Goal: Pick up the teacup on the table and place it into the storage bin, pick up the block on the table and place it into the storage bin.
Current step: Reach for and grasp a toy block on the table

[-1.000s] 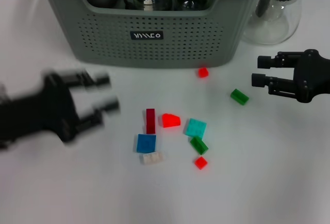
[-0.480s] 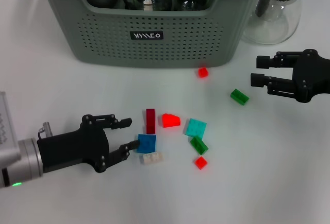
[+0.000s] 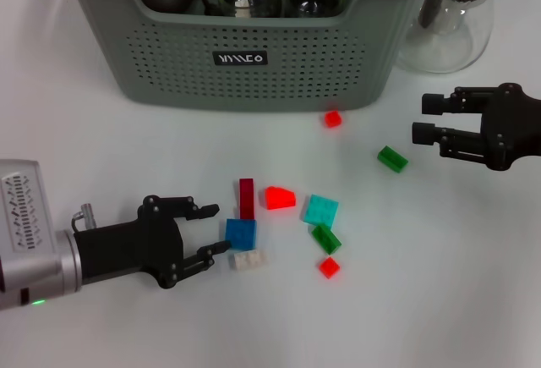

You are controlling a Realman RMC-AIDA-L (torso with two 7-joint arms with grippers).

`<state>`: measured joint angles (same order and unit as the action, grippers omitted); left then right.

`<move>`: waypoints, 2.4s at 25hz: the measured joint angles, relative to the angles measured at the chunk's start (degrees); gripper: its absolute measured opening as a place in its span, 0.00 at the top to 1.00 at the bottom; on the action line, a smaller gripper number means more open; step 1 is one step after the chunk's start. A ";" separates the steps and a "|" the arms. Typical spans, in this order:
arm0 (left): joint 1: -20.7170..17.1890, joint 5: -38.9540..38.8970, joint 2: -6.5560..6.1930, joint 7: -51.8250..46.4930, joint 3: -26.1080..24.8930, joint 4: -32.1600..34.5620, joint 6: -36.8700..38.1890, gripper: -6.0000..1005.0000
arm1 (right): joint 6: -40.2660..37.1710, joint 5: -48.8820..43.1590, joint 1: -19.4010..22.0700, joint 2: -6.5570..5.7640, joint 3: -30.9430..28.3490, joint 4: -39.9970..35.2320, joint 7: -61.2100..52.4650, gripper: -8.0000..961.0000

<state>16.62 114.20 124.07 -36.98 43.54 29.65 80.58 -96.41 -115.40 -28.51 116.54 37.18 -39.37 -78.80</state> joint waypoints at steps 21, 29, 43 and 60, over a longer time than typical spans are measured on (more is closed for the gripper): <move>0.11 -0.47 0.48 1.61 -0.52 -1.09 1.24 0.49 | 0.43 0.00 -0.05 0.00 0.00 0.15 -0.03 0.45; 0.10 -0.74 0.55 1.65 -0.57 -2.20 0.00 0.47 | 0.44 0.00 -0.20 0.00 -0.01 0.18 -0.03 0.45; 0.82 -2.09 0.66 2.76 -0.54 -4.25 -0.82 0.48 | 0.44 -0.08 -0.22 0.00 0.00 0.18 -0.04 0.45; 0.97 -2.23 0.74 4.18 -0.47 -6.04 -2.08 0.48 | 0.13 -0.53 -0.02 0.00 -0.01 0.18 -0.03 0.45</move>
<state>17.58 111.97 124.80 -32.80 43.08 23.61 78.50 -96.28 -115.93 -28.53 116.54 37.18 -39.20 -78.84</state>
